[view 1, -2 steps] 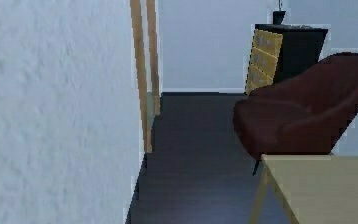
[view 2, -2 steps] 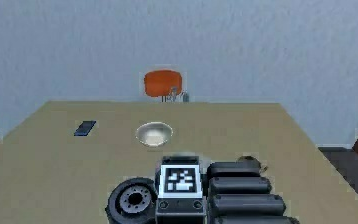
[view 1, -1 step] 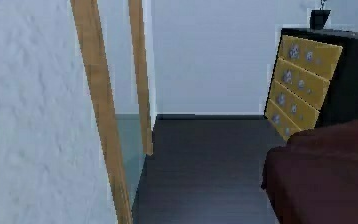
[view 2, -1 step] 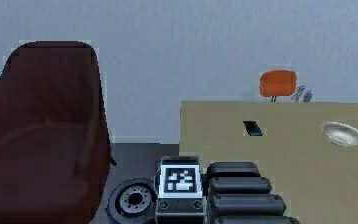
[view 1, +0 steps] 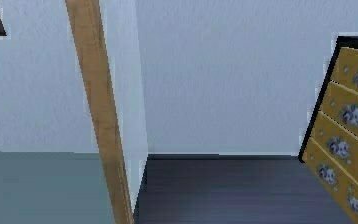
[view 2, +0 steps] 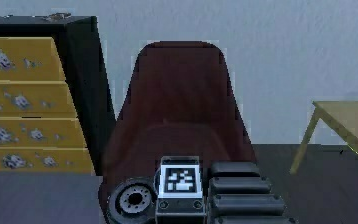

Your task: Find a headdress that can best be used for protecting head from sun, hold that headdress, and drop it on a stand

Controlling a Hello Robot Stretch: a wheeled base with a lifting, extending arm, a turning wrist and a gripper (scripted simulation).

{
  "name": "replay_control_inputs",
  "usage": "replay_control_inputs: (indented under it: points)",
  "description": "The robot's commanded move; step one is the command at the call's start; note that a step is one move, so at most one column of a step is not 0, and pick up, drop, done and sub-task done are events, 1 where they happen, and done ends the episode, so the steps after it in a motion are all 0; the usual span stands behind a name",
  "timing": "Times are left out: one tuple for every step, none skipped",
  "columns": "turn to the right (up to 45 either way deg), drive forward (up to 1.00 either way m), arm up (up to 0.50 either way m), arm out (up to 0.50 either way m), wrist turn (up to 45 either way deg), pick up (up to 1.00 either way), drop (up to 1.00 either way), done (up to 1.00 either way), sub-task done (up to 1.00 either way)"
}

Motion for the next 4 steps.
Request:
replay_control_inputs:
  points:
    - [0.0,0.1,0.0,0.0,0.0,0.0,0.0,0.0,0.0]
    - [-45.0,0.0,0.0,0.0,0.0,0.0,0.0,0.0,0.0]
    - [-21.0,0.0,0.0,0.0,0.0,0.0,0.0,0.0,0.0]
    - [-3.0,0.0,0.0,0.0,0.0,0.0,0.0,0.0,0.0]
